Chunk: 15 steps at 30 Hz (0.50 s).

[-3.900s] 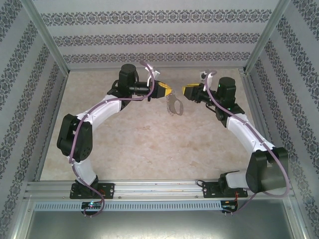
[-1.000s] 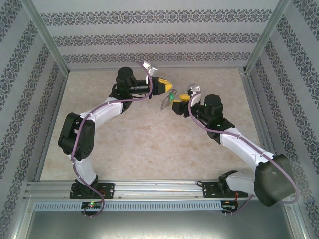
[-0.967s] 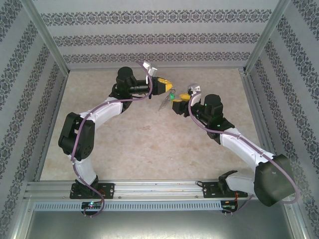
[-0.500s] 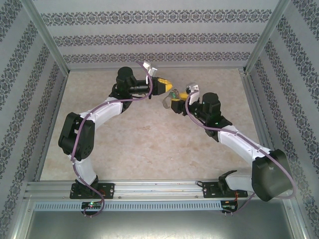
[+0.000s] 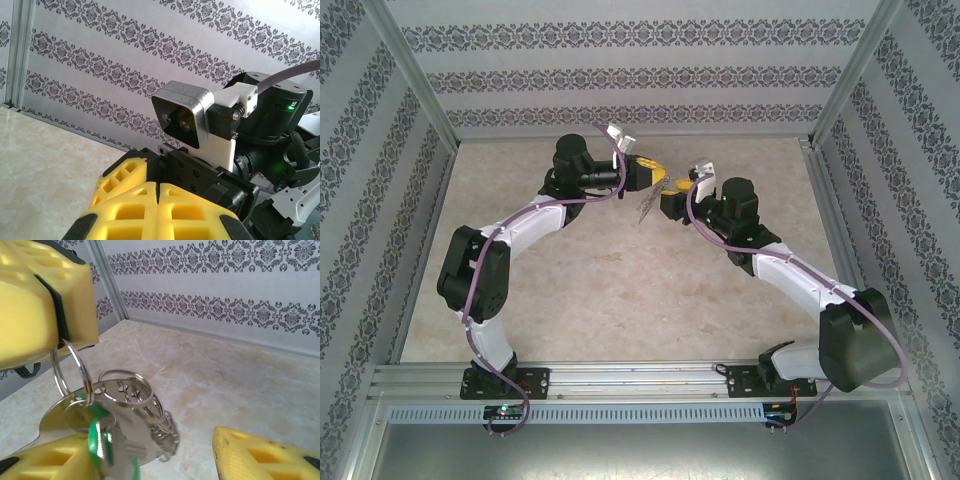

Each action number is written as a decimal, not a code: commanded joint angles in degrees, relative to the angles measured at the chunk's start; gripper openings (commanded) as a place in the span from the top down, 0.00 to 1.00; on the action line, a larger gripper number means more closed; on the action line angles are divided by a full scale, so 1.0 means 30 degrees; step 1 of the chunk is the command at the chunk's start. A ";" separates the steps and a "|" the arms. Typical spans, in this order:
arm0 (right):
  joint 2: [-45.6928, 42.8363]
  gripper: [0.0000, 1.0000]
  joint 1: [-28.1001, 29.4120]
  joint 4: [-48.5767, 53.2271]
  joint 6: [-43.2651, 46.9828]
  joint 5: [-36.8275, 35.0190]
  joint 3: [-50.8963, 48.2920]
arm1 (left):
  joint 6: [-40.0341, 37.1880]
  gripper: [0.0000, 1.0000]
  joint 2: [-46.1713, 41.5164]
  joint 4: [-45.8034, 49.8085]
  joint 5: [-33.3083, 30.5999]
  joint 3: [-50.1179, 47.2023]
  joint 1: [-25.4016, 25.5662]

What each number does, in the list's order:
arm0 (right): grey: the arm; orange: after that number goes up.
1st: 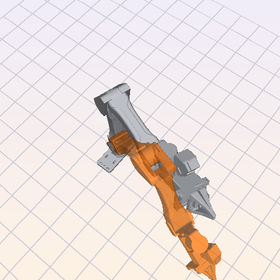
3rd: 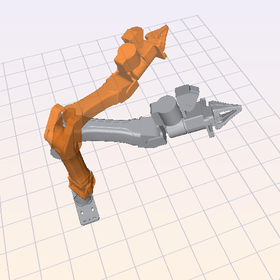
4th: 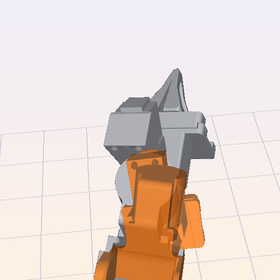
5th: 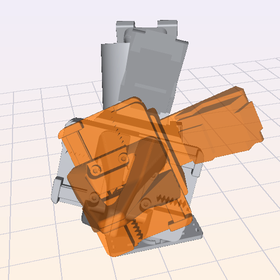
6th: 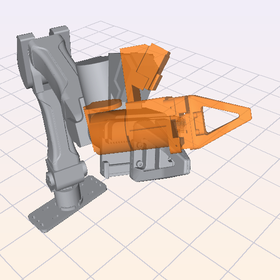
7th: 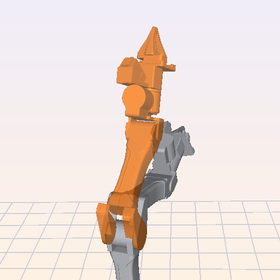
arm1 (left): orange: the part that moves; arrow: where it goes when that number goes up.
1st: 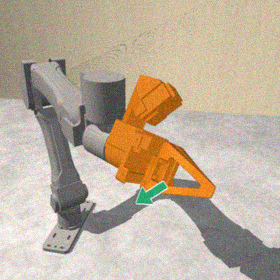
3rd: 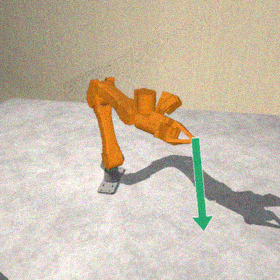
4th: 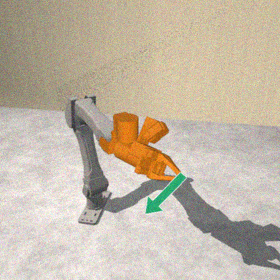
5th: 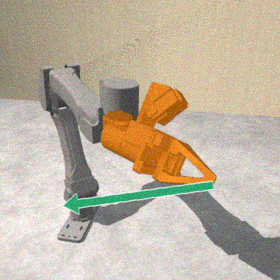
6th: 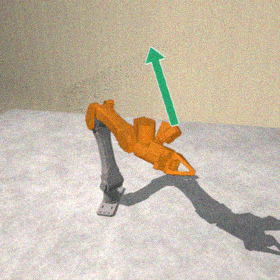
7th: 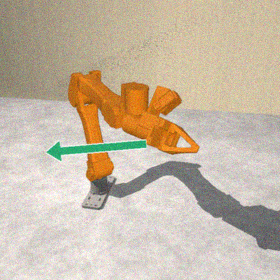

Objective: Put the keys on the keyring

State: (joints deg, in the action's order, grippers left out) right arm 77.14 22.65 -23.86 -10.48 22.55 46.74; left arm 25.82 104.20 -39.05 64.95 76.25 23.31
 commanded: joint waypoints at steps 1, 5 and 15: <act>0.0183 0.47 0.0126 -0.0523 0.0353 0.0556 0.0504 | 0.0051 1.00 -0.0589 -0.0285 0.0500 0.0445 0.0230; 0.0206 0.62 0.0095 -0.0456 0.0529 0.0572 0.0373 | 0.0043 1.00 -0.0574 -0.0257 0.0528 0.0482 0.0256; -0.0451 1.00 -0.0139 0.0158 0.0817 0.0721 0.0275 | -0.0600 1.00 -0.0678 0.0491 0.0400 0.0482 0.0236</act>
State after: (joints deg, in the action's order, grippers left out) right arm 77.32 22.61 -23.51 -8.75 23.90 46.76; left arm 25.63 104.22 -37.50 64.90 76.25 23.31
